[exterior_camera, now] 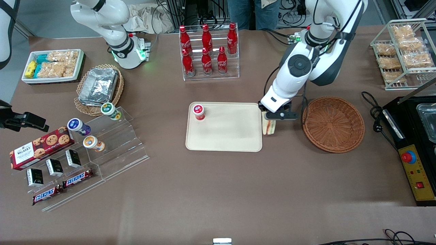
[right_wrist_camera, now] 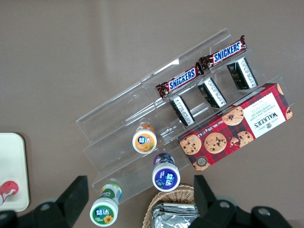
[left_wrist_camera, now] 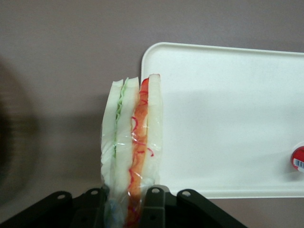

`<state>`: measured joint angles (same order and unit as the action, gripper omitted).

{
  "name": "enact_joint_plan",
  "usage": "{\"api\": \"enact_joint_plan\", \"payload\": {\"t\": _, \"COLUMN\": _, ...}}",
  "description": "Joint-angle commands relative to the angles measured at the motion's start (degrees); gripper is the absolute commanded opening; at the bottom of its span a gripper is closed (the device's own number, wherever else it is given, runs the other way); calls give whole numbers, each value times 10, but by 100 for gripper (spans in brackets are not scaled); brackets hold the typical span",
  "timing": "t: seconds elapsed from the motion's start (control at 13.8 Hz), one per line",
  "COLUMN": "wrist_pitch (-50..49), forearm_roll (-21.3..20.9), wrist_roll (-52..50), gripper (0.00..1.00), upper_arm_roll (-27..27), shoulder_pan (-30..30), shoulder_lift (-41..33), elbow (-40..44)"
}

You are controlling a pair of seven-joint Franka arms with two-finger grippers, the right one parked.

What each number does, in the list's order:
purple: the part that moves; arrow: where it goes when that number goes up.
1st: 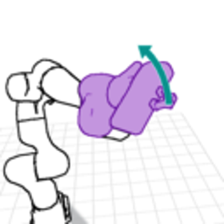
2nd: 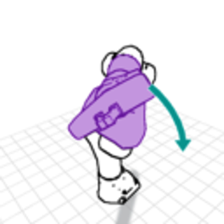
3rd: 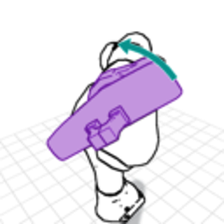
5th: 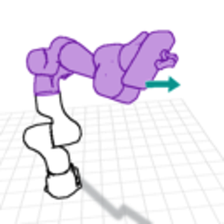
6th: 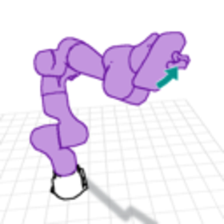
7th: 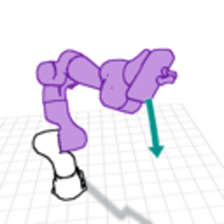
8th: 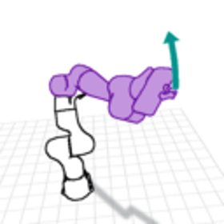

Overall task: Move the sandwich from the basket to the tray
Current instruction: 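Carry the held sandwich over to the white tray and lower it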

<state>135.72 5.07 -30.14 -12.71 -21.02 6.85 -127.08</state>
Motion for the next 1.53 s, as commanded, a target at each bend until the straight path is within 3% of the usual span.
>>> {"api": "enact_joint_plan", "payload": {"t": 0.0, "wrist_pitch": 34, "forearm_roll": 7, "wrist_roll": 2, "gripper": 0, "upper_arm_roll": 7, "shoulder_pan": -26, "shoulder_lift": 23, "elbow": -2}}
{"api": "enact_joint_plan", "payload": {"t": 0.87, "wrist_pitch": 130, "forearm_roll": -1, "wrist_roll": -18, "gripper": 0, "upper_arm_roll": 8, "shoulder_pan": -51, "shoulder_lift": 85, "elbow": -26}}
{"api": "enact_joint_plan", "payload": {"t": 1.31, "wrist_pitch": 157, "forearm_roll": -36, "wrist_roll": -23, "gripper": 0, "upper_arm_roll": 8, "shoulder_pan": -52, "shoulder_lift": 105, "elbow": -36}}
{"api": "enact_joint_plan", "payload": {"t": 1.38, "wrist_pitch": 157, "forearm_roll": -47, "wrist_roll": -32, "gripper": 6, "upper_arm_roll": 8, "shoulder_pan": -52, "shoulder_lift": 105, "elbow": -36}}
{"api": "enact_joint_plan", "payload": {"t": 1.45, "wrist_pitch": 157, "forearm_roll": -66, "wrist_roll": -39, "gripper": 70, "upper_arm_roll": 8, "shoulder_pan": -52, "shoulder_lift": 107, "elbow": -35}}
